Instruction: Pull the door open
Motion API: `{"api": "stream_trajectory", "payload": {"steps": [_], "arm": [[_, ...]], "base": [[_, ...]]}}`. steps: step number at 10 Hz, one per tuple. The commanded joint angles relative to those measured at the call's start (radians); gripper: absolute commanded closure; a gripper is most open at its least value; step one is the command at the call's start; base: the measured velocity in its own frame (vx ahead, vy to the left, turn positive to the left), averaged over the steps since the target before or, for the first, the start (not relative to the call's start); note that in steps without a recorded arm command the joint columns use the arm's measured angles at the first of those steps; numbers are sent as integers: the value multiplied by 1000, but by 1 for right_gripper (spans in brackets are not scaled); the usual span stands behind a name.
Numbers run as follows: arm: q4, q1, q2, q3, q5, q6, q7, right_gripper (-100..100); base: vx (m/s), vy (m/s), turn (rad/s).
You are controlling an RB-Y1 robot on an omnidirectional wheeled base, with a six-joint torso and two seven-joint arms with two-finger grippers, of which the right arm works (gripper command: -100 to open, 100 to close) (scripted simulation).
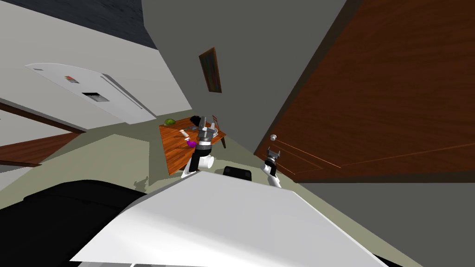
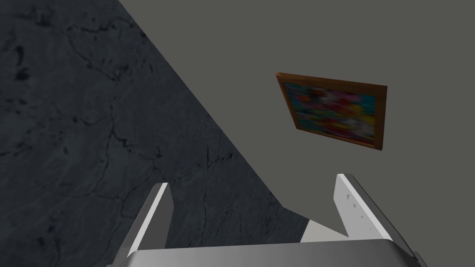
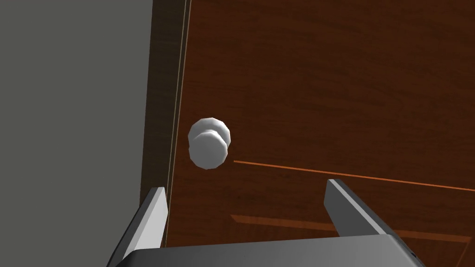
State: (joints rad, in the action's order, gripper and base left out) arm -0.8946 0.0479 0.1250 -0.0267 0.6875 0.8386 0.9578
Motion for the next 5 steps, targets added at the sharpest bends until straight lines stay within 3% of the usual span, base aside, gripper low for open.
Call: {"api": "stream_trajectory", "payload": {"steps": [1,5], "arm": [[36,14,2,1,11,10,24,-100],[121,44,3,3,45,28,88,-100]], "base": [[50,-26,49],[69,-38,73]]}}
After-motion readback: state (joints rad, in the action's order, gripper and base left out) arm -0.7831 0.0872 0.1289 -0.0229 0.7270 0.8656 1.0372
